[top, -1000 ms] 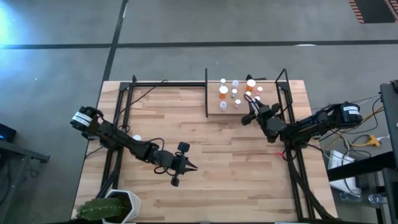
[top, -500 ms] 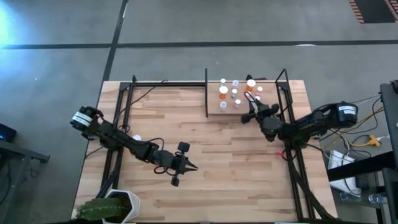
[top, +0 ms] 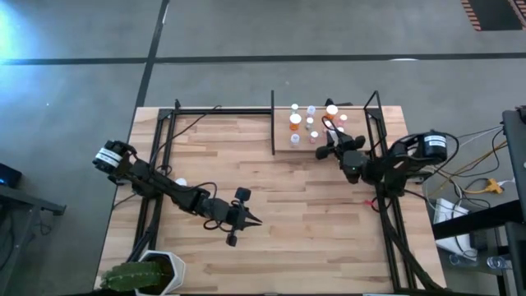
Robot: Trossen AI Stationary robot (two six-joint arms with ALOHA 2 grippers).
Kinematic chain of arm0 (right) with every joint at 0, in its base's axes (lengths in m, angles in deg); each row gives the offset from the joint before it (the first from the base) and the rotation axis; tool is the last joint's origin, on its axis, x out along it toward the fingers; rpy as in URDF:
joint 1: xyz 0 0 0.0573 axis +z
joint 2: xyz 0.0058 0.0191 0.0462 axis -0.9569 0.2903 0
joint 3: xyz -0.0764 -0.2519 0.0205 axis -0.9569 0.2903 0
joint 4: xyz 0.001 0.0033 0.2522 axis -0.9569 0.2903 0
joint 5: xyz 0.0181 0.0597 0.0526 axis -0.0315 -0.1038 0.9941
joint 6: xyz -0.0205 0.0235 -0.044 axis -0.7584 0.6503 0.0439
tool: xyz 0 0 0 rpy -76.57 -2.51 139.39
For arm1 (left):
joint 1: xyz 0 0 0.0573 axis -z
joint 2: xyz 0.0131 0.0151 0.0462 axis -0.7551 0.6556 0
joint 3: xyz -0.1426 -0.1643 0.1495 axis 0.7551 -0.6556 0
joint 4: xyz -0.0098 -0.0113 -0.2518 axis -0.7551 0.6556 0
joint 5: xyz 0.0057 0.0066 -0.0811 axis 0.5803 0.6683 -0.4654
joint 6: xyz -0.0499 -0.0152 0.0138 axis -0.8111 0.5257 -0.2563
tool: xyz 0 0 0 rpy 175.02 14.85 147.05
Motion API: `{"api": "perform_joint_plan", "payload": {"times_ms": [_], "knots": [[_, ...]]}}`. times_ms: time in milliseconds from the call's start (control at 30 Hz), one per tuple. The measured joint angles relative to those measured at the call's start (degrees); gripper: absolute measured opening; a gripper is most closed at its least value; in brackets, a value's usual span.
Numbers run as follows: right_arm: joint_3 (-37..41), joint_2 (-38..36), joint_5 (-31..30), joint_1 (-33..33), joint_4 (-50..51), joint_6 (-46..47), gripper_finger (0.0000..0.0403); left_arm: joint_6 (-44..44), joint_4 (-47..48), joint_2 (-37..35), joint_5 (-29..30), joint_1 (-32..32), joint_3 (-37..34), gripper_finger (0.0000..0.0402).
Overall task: Pick and place medicine bottles onto shelf by color
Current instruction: Put the transparent pill bottle on the shelf
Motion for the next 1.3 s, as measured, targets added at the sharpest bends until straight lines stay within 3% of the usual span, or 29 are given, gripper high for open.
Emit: {"api": "perform_joint_plan", "payload": {"times_ms": [367,700,1300], "knots": [[-3.8,5.2,1.0,-1.1,-0.7,1.7,0.0147,0.0,-0.1,0.0,0.0,0.0,0.0,0.0013],[-4.1,2.1,0.9,-1.1,0.2,-0.9,0.0155,0.0,-0.1,0.0,0.0,0.0,0.0,0.0013],[-4.0,4.0,1.4,-1.7,0.5,0.6,0.0155,0.0,-0.2,0.0,0.0,0.0,0.0,0.0013]]}}
